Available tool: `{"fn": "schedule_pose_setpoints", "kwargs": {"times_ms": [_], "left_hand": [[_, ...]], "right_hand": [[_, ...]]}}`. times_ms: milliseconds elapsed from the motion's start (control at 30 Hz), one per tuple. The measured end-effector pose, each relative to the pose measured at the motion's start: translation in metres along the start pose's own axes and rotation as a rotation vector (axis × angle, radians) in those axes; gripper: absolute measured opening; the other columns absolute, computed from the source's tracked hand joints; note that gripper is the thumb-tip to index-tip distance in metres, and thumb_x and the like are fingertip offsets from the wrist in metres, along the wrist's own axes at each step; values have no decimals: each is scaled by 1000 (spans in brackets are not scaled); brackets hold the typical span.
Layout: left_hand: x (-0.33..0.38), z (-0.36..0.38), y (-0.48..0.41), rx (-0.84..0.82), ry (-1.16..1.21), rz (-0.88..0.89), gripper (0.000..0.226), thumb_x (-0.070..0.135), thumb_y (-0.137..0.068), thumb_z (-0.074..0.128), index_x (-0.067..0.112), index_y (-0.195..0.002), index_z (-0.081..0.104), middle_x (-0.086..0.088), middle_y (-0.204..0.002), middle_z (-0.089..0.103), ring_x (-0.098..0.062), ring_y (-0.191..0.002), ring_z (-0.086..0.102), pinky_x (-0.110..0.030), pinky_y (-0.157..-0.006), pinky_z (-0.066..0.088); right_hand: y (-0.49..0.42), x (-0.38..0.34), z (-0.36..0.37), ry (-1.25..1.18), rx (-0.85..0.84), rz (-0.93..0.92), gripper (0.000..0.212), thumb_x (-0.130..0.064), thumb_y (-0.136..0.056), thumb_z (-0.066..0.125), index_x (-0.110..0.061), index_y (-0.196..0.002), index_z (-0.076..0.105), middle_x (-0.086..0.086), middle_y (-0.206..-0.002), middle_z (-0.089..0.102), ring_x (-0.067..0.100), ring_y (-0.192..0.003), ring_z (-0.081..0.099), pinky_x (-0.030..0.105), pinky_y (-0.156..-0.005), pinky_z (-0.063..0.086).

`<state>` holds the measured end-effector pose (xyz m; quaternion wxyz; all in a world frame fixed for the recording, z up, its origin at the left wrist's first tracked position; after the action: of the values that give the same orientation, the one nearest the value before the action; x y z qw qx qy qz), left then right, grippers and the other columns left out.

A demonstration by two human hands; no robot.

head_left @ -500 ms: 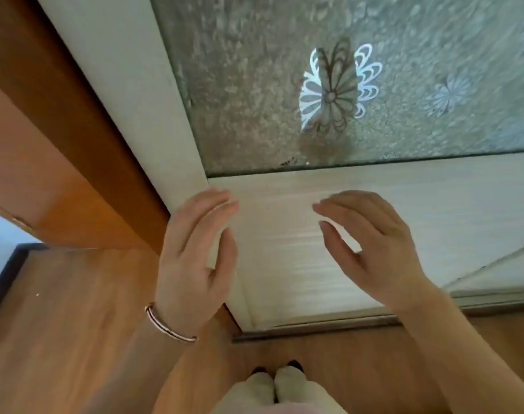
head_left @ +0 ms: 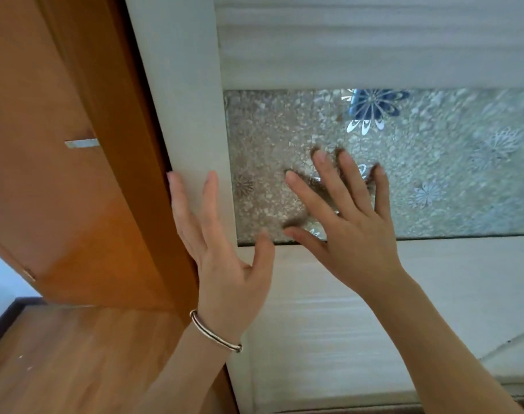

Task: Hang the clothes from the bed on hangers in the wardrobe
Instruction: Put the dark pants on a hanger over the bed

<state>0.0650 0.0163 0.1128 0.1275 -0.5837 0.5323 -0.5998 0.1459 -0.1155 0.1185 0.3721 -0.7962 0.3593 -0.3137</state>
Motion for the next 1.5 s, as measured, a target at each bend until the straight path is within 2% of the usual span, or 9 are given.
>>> {"fn": "schedule_pose_setpoints", "kwargs": {"times_ms": [233,367,667,767,933,1067,1300,1400,1500], "left_hand": [[0,-3,-3,1,12,-62,62,28,-73,55,28,-131,32,-1,-146,8,-2,-138,6,-17,-115,11],[10,3,-5,-33,10,-17,45,31,-70,58,30,-115,49,-11,-142,16,-26,-132,20,-37,-106,34],[55,64,14,-263,167,166,42,39,-69,55,34,-111,52,2,-140,13,2,-132,6,-11,-110,9],[77,89,20,-382,243,215,46,41,-71,53,37,-116,48,7,-141,10,2,-131,6,-12,-112,9],[116,133,28,-564,267,361,57,34,-72,50,32,-129,45,-5,-145,9,-18,-129,19,-31,-109,22],[141,166,22,-686,381,459,59,26,-76,46,26,-134,39,2,-141,18,-19,-128,29,-5,-109,12],[174,226,-8,-750,580,293,48,16,-86,59,17,-132,47,0,-121,56,1,-97,54,9,-81,36],[188,267,-3,-857,523,222,59,26,-85,60,22,-139,36,4,-135,45,-2,-110,51,5,-73,39],[206,305,5,-941,478,254,55,33,-84,60,19,-134,44,2,-130,53,-12,-114,56,-13,-85,46]], "right_hand": [[3,9,2,39,34,-12,69,-67,-85,40,-44,-144,10,-18,-155,-12,5,-144,-11,44,-117,5],[8,23,1,74,41,-21,72,-68,-84,41,-43,-144,10,-16,-156,-14,6,-145,-9,45,-117,7],[42,92,-17,-38,-54,229,72,-54,-84,51,-44,-143,12,-12,-158,-3,16,-146,1,51,-114,20],[59,104,-27,-225,-75,408,71,-49,-79,54,-39,-141,20,0,-156,12,24,-145,11,45,-114,24],[75,103,-39,-590,-108,552,72,-58,-78,50,-42,-142,21,-35,-147,6,-4,-142,10,16,-115,17],[73,124,-34,-508,-78,619,73,-46,-79,45,-43,-139,4,-51,-137,-9,-14,-138,-3,19,-118,6],[103,205,-29,-477,-9,833,88,-27,-81,68,-55,-135,5,-45,-137,0,4,-143,10,40,-119,21],[112,237,-31,-451,-36,857,95,-30,-80,68,-67,-127,-6,-55,-130,-6,1,-142,9,40,-118,22],[124,269,-31,-440,-43,859,94,-34,-80,67,-68,-127,-7,-56,-131,-6,-3,-141,8,37,-118,23]]}}
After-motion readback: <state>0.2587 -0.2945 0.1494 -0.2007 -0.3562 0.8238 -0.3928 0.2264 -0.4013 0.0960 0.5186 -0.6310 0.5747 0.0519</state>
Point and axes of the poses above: each hand's wrist, its own y-axis away from the middle knuckle, its own z-axis out of the palm, x = y × z, the point moved 7 cm from there along -y, towards the middle knuckle
